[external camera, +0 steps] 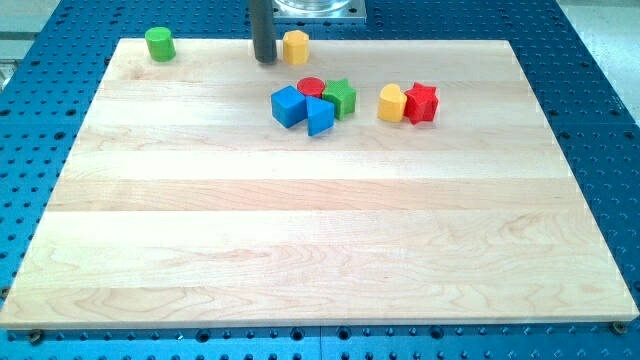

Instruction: Move the green star to the top right of the board

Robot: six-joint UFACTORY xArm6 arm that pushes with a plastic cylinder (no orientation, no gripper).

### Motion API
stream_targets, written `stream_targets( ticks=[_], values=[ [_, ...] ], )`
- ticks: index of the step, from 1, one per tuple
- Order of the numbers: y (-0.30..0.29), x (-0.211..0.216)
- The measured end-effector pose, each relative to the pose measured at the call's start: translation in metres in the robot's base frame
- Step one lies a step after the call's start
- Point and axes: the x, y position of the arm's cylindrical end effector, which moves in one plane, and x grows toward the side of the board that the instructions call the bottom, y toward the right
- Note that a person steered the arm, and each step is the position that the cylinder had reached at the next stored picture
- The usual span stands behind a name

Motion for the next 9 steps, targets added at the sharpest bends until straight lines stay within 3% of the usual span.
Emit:
stream_targets(
  ticks=[2,3,4,7,9],
  values=[
    [0.02,-0.026],
    [0.043,-0.016],
    [0.022,0.016],
    [0.054,0.125],
    [0.123,0.127]
  ],
)
